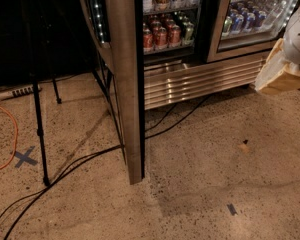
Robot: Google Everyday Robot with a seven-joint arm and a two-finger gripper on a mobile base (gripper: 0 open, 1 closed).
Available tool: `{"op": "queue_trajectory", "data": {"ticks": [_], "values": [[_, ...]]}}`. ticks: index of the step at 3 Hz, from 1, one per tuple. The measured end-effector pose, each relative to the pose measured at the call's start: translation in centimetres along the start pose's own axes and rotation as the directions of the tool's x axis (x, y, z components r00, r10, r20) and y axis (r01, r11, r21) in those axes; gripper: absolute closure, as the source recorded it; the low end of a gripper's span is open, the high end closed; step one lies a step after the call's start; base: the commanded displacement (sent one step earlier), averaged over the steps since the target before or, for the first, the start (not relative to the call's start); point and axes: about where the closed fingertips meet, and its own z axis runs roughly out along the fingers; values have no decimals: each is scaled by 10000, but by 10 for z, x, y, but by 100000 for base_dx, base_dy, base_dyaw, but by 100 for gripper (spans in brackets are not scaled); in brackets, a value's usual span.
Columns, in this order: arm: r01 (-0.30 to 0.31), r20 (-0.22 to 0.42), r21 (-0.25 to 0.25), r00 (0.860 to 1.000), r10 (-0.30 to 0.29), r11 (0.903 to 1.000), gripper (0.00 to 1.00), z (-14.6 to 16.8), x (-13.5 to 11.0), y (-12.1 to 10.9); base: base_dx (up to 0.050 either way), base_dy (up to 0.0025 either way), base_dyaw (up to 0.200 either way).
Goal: Close left fridge door
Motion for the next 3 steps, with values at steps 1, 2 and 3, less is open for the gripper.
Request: {"op": "queue_trajectory", "data": {"ticks": [1, 2, 3], "values": [[3, -18, 1, 10000, -3, 10000, 100, 1, -1, -1, 0, 0, 0], [-10, -104, -121, 9999, 8, 9999, 100, 7, -5, -6, 0, 0, 0], [131, -118, -582, 9998, -138, 9982, 100, 26, -16, -14, 0, 0, 0]]}}
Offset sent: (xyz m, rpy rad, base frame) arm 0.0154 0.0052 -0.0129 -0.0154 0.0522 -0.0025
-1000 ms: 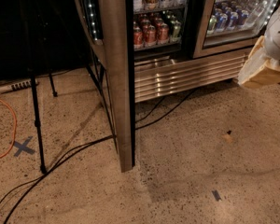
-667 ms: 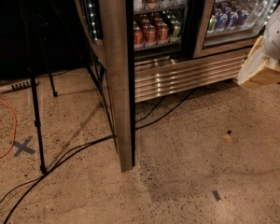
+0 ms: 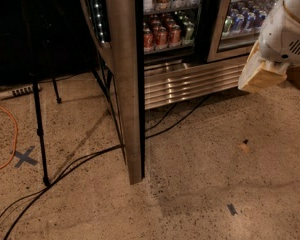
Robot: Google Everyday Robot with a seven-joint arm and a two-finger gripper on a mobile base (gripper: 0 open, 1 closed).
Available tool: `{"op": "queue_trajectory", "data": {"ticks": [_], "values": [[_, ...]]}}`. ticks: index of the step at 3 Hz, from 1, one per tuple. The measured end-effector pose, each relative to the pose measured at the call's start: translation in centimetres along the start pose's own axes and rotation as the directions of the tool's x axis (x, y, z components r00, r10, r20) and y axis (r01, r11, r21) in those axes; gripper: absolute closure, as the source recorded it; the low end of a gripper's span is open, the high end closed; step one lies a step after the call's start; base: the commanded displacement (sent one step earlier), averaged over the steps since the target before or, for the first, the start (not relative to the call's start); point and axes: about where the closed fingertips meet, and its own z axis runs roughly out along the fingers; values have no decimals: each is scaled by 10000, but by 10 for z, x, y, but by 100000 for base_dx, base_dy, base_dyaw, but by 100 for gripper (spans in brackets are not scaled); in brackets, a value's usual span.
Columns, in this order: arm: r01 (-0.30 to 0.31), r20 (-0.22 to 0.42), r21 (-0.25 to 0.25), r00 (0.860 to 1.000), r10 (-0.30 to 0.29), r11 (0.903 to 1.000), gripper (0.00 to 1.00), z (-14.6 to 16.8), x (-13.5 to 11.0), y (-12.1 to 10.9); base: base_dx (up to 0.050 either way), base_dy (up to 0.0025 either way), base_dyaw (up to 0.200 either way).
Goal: Close left fridge door
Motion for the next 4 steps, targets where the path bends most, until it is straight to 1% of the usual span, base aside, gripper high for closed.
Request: {"op": "queue_trajectory", "data": {"ticks": [1, 2, 3, 4], "values": [[365, -189, -470, 9991, -374, 9982, 100, 23, -20, -4, 0, 0, 0], [838, -508, -867, 9948, -884, 9927, 100, 46, -41, -2, 0, 0, 0], [1446, -817, -1170, 9846, -1546, 9825, 100, 64, -64, 6, 0, 0, 0], [2049, -1008, -1383, 9704, -2196, 9690, 100, 79, -88, 15, 0, 0, 0]]}}
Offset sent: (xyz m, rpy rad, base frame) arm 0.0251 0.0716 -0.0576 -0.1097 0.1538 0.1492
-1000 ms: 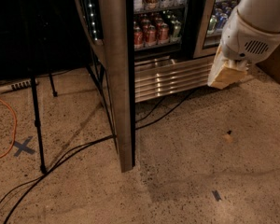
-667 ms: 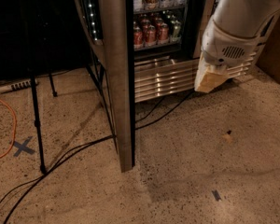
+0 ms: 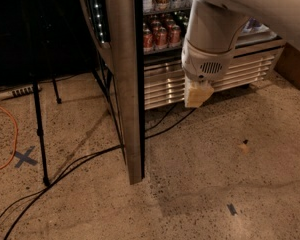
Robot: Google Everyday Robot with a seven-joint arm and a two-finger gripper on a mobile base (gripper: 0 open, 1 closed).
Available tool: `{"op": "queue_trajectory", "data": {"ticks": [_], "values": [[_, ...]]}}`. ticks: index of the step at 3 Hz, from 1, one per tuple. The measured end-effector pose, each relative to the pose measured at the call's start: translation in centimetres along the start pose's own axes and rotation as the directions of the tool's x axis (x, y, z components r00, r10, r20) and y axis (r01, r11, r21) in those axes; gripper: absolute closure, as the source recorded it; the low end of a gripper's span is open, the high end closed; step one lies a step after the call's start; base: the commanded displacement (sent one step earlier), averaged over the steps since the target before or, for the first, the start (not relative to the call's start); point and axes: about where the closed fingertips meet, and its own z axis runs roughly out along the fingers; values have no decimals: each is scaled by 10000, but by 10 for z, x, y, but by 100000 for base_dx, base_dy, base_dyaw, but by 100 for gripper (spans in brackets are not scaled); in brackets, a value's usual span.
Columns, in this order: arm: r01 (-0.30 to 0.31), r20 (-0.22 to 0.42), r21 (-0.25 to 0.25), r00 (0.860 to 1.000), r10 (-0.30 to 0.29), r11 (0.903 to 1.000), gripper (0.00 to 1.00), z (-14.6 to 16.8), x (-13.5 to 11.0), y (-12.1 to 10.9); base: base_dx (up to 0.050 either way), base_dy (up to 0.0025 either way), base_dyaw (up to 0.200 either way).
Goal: Close left fridge door
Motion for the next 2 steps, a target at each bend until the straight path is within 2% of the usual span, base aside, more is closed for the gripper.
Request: {"op": "queue_trajectory", "data": {"ticks": [1, 2], "values": [[56, 105, 57, 9999, -56, 10000, 100, 3, -11, -2, 0, 0, 0], [507, 26, 116, 9987, -508, 9986, 100, 4, -43, 0, 0, 0, 0]]}}
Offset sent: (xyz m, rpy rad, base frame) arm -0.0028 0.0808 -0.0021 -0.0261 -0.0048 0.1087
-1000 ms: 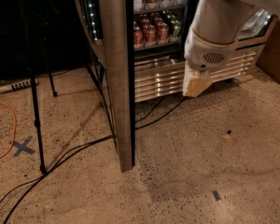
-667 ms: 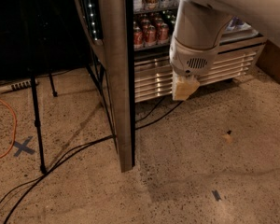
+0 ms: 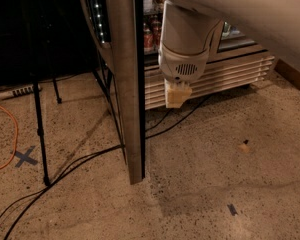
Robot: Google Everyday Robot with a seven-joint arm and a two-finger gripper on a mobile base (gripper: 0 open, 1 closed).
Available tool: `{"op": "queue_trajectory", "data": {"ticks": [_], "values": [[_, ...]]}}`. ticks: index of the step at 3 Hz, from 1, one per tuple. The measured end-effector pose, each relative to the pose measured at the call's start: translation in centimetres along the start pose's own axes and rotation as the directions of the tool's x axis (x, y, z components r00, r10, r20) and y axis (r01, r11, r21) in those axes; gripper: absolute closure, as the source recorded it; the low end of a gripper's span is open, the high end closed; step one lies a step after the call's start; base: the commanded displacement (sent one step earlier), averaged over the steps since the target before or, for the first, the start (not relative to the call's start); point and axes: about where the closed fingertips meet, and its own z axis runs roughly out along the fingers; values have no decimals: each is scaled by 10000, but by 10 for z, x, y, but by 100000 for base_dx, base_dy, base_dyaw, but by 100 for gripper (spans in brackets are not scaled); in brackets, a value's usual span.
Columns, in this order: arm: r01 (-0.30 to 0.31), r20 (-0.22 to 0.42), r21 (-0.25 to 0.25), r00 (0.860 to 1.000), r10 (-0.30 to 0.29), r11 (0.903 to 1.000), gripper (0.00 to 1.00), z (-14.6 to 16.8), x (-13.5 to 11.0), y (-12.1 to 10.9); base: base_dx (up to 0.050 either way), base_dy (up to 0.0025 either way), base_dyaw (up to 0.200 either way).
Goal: Close left fridge door
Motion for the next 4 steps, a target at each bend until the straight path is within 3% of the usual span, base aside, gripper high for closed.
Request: {"op": "queue_trajectory", "data": {"ticks": [2, 3, 4], "values": [[897, -544, 54, 9945, -893, 9960, 100, 8, -54, 1, 0, 0, 0], [914, -526, 97, 9945, -908, 9958, 100, 8, -56, 2, 0, 0, 0], [793, -452, 219, 9959, -782, 9966, 100, 7, -63, 16, 0, 0, 0]]}}
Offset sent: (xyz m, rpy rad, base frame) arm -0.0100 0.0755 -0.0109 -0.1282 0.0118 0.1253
